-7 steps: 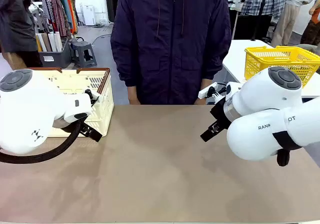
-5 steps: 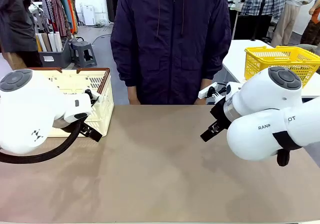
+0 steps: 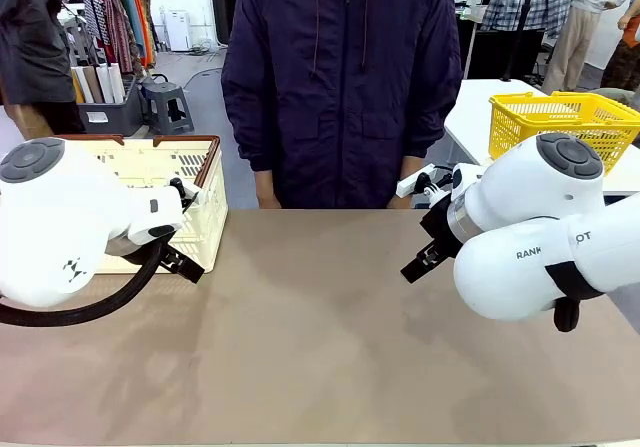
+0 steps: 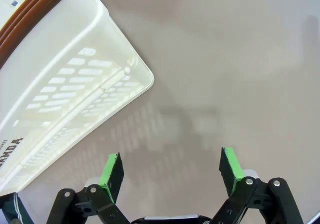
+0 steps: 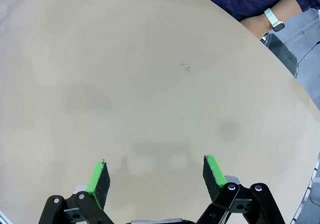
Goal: Place the drinks into the Shopping basket.
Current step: Pick up one drink and place it into the Shopping basket.
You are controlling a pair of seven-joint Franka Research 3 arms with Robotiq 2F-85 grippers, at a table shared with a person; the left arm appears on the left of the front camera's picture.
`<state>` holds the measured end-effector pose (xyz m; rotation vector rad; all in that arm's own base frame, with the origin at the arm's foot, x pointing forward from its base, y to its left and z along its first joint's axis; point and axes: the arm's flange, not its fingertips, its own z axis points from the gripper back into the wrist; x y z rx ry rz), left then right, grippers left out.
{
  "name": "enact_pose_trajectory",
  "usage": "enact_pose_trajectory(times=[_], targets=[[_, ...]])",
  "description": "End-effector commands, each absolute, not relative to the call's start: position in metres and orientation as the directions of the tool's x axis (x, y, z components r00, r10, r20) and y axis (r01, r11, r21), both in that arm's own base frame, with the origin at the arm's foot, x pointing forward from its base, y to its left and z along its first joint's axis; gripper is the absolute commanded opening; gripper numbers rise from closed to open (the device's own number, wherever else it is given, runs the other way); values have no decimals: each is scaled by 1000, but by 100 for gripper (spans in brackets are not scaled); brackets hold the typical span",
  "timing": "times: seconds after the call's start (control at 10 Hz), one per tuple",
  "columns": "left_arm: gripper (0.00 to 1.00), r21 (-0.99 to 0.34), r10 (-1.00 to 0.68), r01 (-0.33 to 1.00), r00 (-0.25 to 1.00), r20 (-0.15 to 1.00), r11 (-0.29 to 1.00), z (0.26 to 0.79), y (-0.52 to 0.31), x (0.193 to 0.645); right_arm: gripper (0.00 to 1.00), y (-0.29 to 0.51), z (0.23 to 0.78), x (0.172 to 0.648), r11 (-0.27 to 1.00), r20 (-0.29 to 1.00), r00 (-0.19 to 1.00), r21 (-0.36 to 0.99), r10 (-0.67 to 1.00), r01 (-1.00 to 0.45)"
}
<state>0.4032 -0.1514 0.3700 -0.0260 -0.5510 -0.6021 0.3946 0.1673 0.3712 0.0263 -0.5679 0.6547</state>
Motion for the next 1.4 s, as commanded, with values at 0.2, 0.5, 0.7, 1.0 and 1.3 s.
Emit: enact_pose_trajectory(times=[0.2, 0.5, 0.7, 1.0, 1.3], targets=[[100, 134, -531, 545, 685, 499, 828, 370, -152, 403, 100, 167, 371, 395, 798, 507, 647, -152, 569, -583], [100, 134, -531, 545, 685, 499, 828, 370, -152, 403, 100, 167, 371, 395, 798, 507, 647, -152, 569, -583], [100, 134, -531, 545, 685, 499, 828, 370, -152, 403, 100, 167, 371, 395, 798, 507, 647, -152, 569, -583], [100, 134, -531, 544, 685, 499, 828, 370, -151, 403, 100, 165, 375, 395, 806, 428, 709, -86, 560, -585], [100, -367, -221, 338, 920, 325, 867, 425, -159, 385, 100, 146, 410, 381, 886, 245, 912, 253, 330, -388]])
